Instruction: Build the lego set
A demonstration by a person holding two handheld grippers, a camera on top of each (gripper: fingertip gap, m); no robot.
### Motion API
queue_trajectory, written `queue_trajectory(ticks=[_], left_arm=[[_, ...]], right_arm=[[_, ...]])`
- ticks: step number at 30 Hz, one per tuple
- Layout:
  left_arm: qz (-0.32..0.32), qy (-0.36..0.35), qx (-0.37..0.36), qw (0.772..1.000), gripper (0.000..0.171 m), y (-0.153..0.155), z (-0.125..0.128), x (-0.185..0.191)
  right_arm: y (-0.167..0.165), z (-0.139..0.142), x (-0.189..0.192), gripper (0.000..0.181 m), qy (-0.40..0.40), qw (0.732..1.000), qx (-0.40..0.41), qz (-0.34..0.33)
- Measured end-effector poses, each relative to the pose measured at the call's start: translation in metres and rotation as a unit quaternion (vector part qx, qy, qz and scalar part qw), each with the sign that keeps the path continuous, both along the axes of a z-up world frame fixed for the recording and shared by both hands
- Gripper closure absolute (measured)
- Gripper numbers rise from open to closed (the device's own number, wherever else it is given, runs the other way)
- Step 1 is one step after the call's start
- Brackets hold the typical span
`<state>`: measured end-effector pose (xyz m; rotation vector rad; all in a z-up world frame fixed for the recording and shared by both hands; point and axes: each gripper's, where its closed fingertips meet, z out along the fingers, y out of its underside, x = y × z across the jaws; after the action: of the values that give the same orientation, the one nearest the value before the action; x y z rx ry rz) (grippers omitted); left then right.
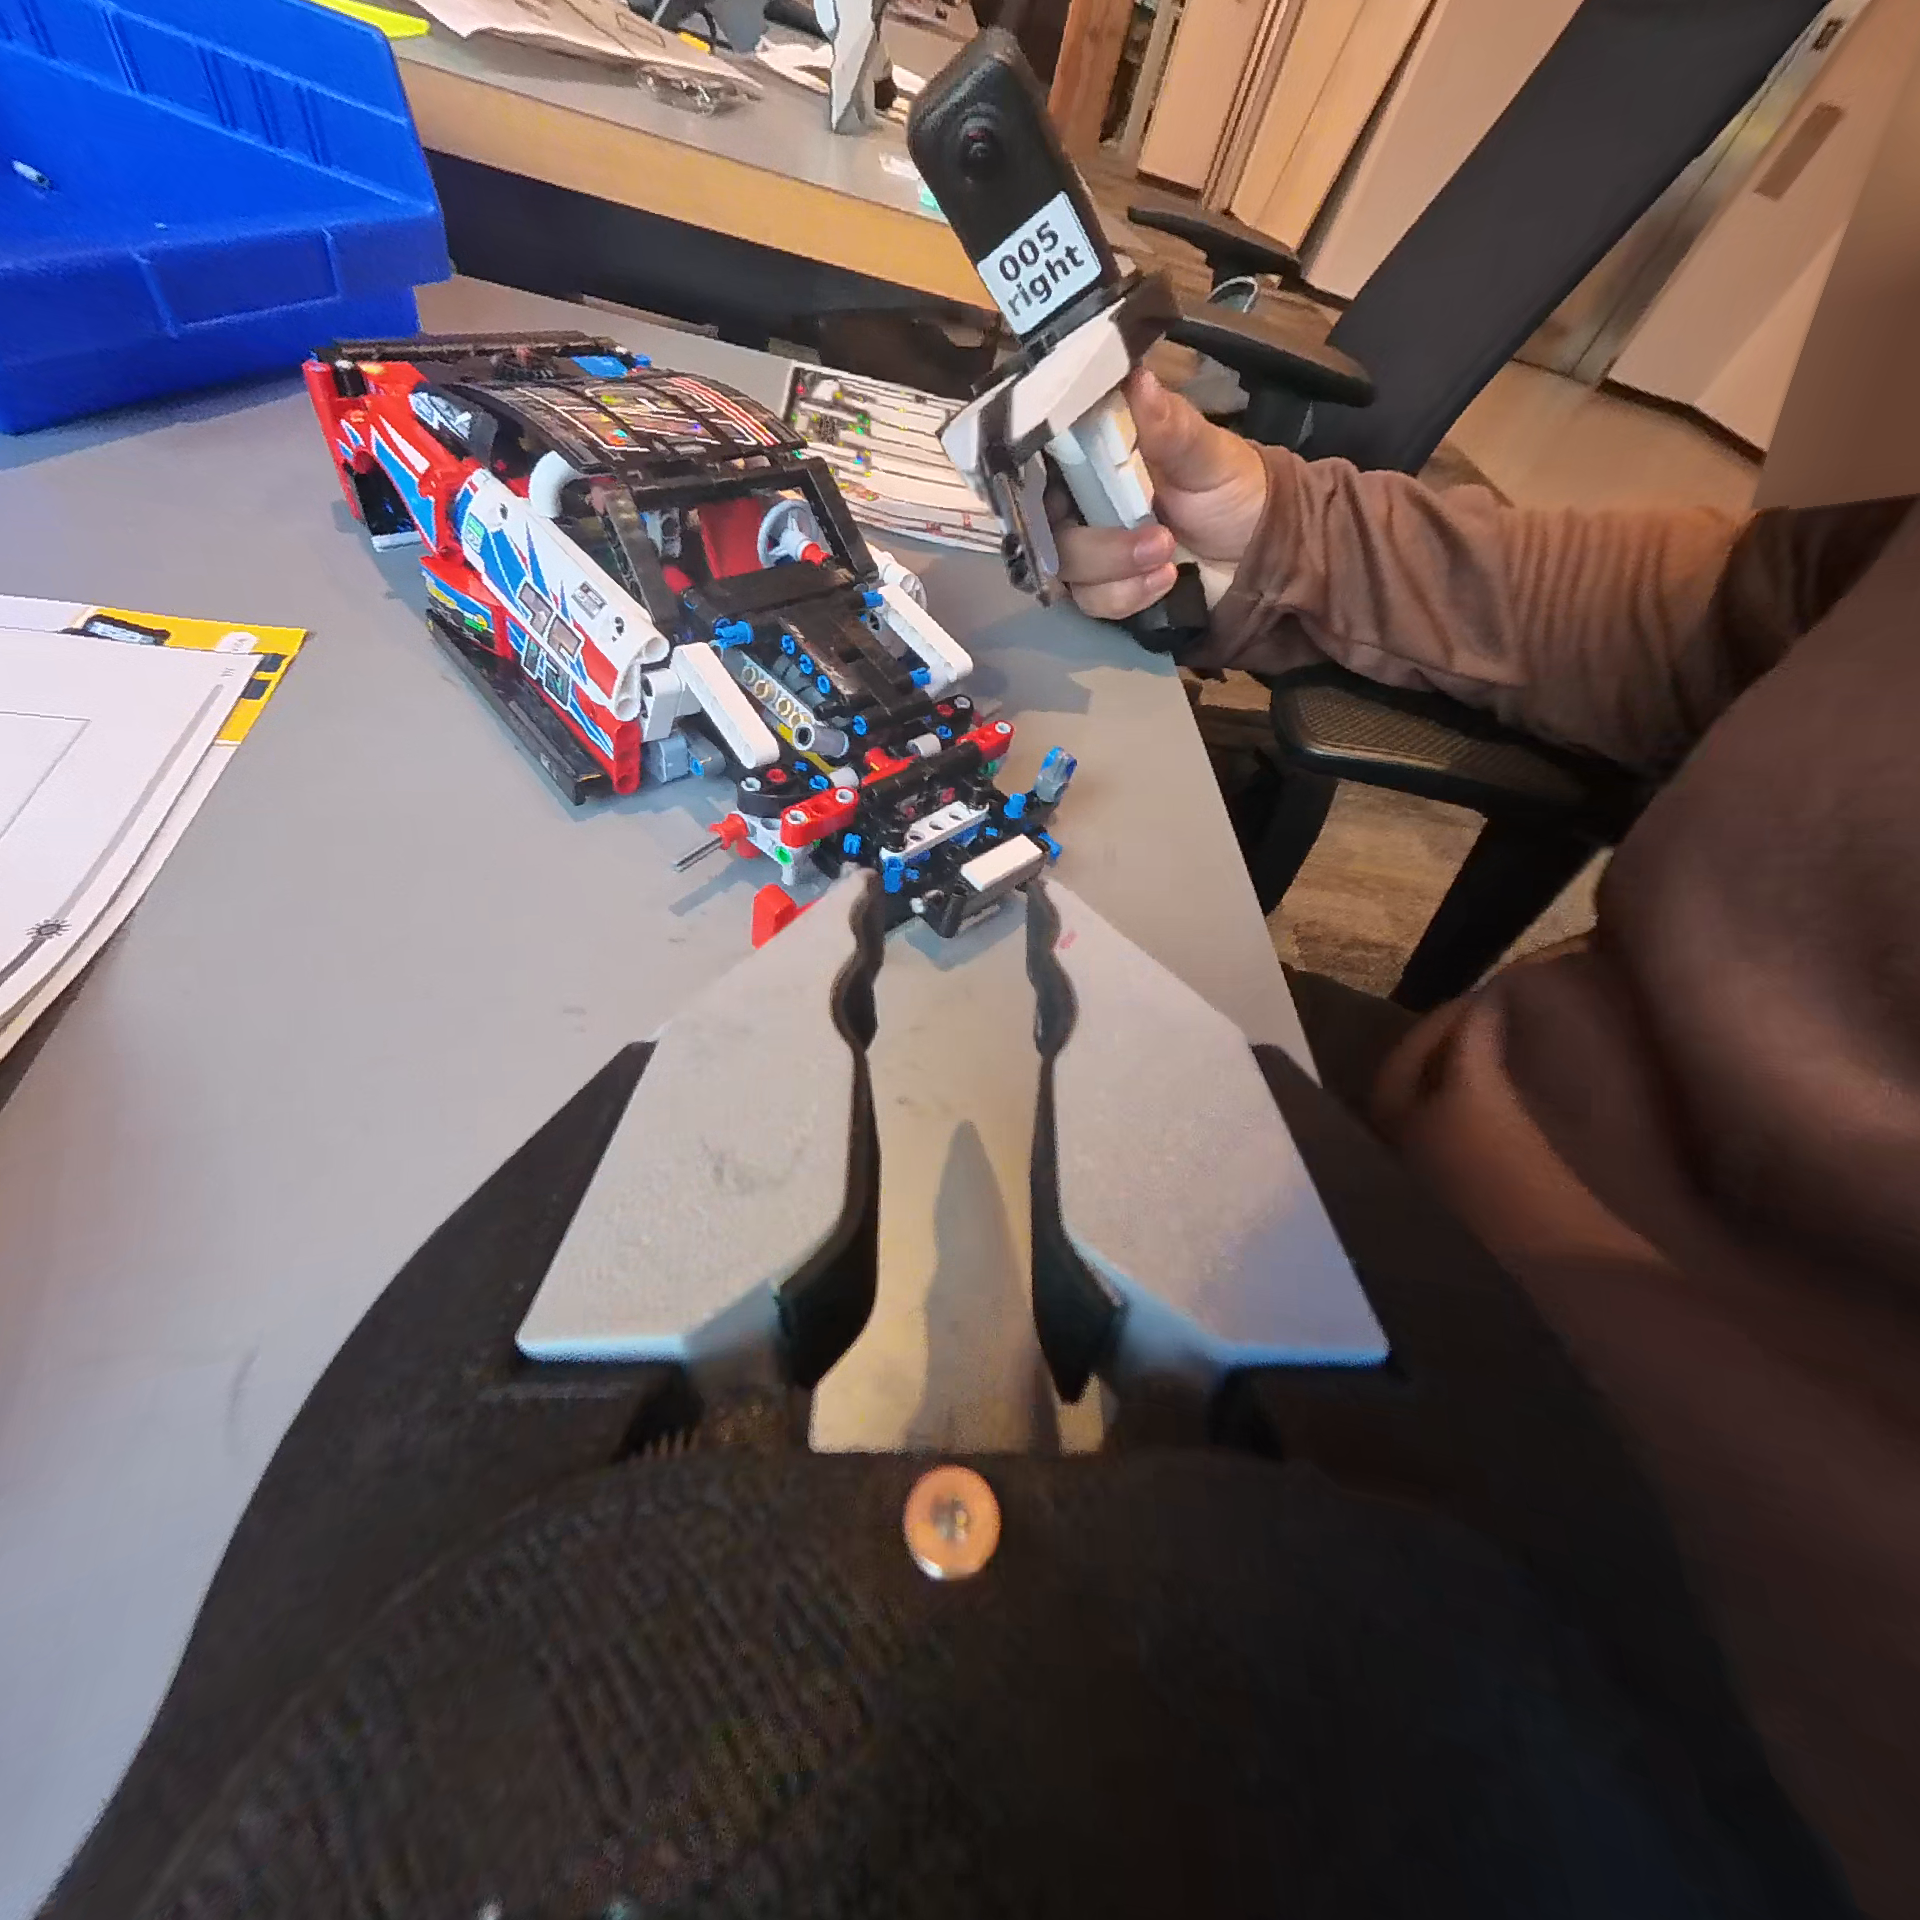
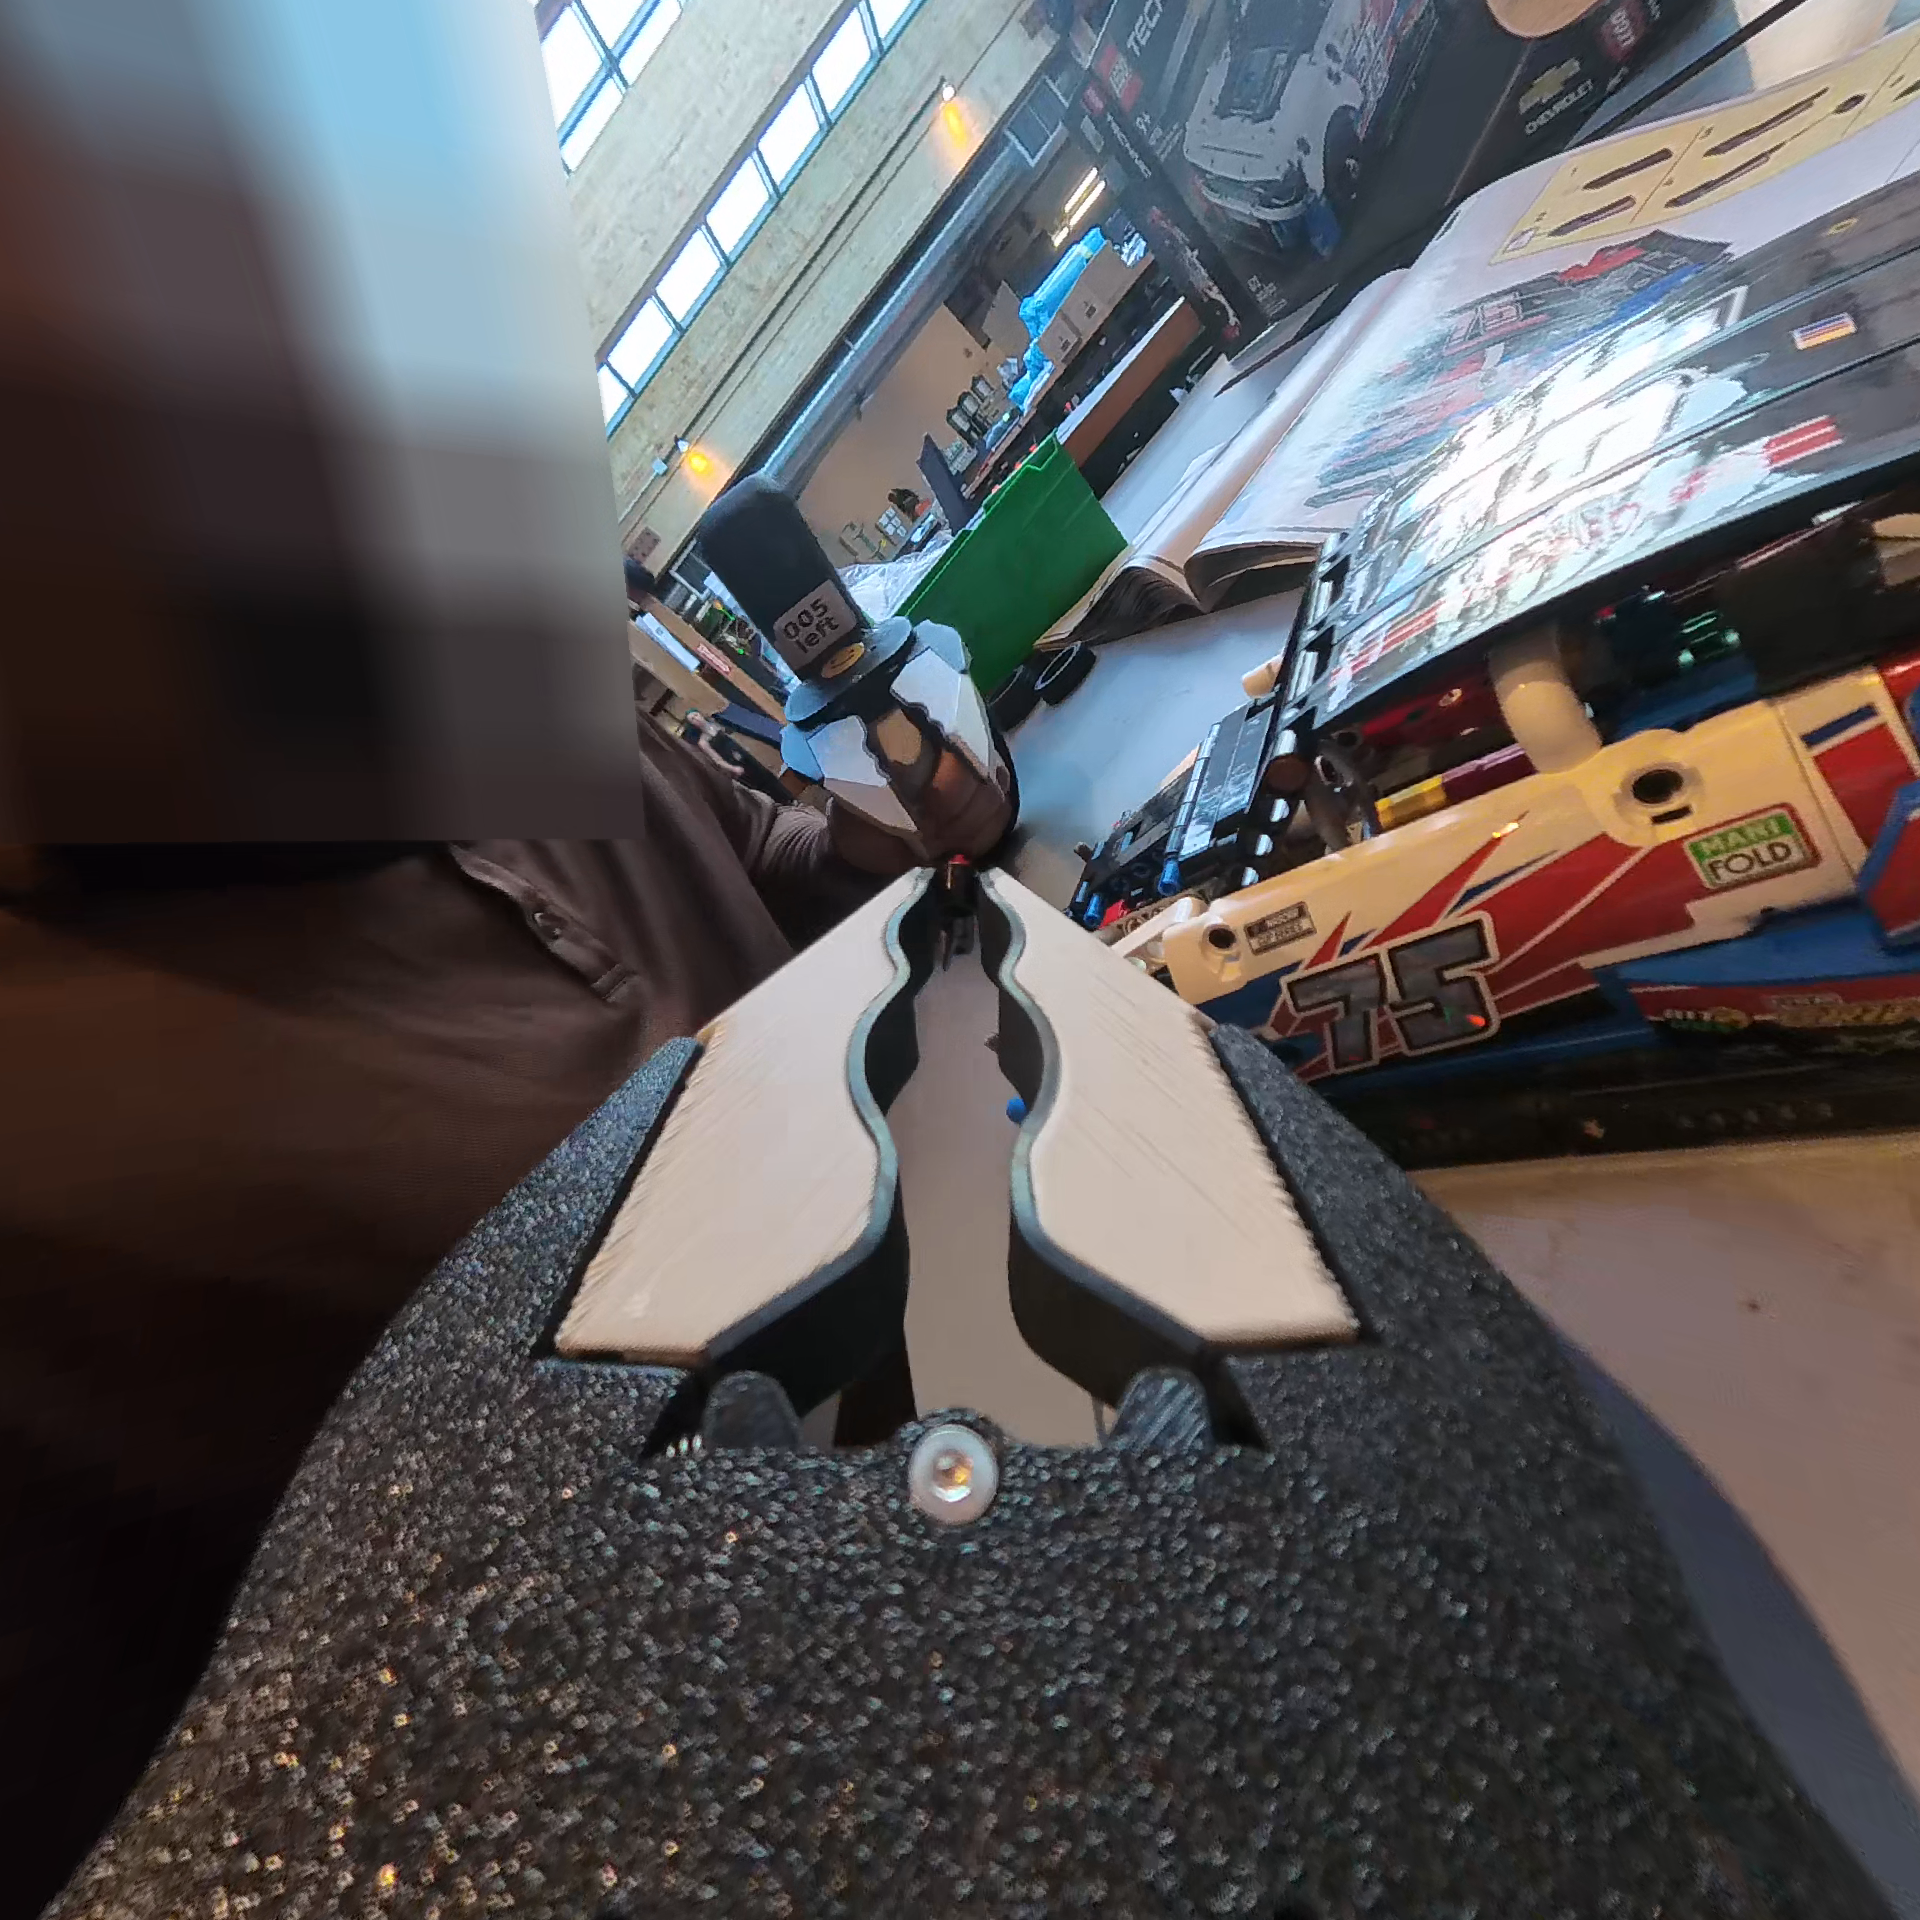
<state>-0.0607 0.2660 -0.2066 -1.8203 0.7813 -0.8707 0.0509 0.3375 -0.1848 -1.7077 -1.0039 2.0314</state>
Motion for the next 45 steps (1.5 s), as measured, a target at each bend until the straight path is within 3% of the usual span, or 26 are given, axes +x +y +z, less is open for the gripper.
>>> queue_trajectory(ticks=[13,18,25,45], left_arm=[[0.011,-0.008,-0.015,1.0,0.15,0.004,-0.001,-0.003],[0.014,0.029,0.002,0.999,0.15,0.006,-0.006,-0.003],[0.063,0.09,0.048,0.993,0.154,0.02,-0.011,-0.024],[0.076,0.125,0.054,0.988,0.158,0.024,-0.017,-0.033]], right_arm=[[0.0,-0.007,-0.004,0.174,-0.027,0.999,0.017,-0.01],[0.003,-0.009,-0.005,0.174,-0.034,0.999,0.02,-0.021],[0.01,-0.007,-0.008,0.174,-0.028,0.999,0.019,-0.033],[0.013,-0.008,-0.023,0.174,-0.031,0.999,0.023,-0.012]])
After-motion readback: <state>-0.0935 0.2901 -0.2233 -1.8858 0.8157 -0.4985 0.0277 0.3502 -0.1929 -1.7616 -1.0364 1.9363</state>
